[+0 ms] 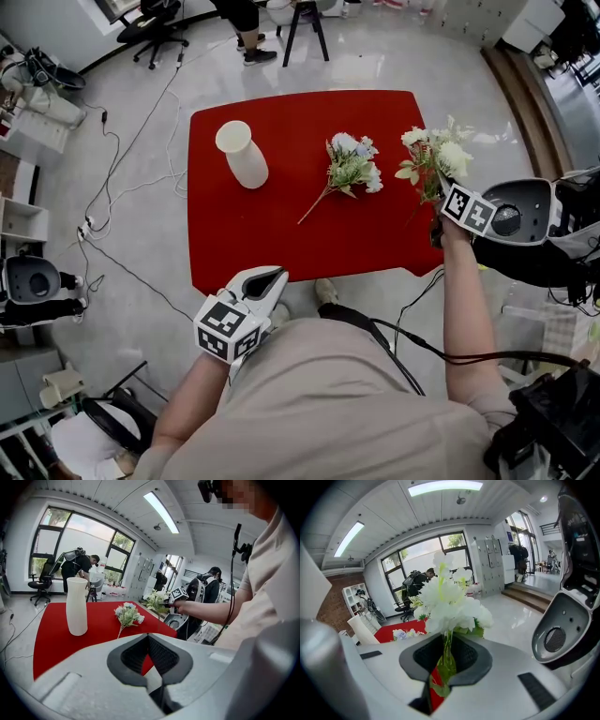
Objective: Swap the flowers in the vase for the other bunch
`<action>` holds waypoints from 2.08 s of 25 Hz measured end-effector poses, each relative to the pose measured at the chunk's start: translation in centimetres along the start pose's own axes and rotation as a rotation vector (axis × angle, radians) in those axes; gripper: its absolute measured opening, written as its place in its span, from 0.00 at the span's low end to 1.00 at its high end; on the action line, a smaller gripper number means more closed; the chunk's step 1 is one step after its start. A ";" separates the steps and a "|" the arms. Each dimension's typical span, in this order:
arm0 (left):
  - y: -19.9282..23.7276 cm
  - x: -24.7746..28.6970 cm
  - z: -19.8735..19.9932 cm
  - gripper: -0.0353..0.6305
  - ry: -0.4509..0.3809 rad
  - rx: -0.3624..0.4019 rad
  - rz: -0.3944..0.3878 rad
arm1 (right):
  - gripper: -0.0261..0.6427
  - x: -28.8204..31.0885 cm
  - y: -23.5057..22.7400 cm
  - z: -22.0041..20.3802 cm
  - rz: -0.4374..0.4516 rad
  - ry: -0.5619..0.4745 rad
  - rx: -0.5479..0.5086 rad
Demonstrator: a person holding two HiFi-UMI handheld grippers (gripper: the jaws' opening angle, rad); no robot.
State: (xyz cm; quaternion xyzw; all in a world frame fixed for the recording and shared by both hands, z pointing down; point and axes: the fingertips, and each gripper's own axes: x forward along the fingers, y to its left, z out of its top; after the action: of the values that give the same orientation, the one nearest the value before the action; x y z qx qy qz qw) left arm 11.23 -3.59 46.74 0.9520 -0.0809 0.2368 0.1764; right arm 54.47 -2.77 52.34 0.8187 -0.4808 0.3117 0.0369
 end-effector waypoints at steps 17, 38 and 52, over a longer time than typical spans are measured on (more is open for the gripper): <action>0.9 2.7 1.6 0.06 0.012 -0.031 0.084 | 0.17 8.2 -4.7 -4.7 -0.020 0.166 0.026; 0.8 1.6 1.3 0.06 0.004 -0.010 0.062 | 0.32 5.8 -3.8 -4.9 -0.038 0.136 -0.011; 0.2 -2.0 -0.6 0.06 -0.037 -0.003 0.029 | 0.32 0.3 0.3 -5.4 -0.030 0.090 -0.039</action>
State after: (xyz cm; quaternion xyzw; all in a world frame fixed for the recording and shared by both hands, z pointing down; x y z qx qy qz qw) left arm 9.16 -3.40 46.30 0.9547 -0.0985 0.2214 0.1729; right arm 51.82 -1.22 56.79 0.8101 -0.4723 0.3383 0.0791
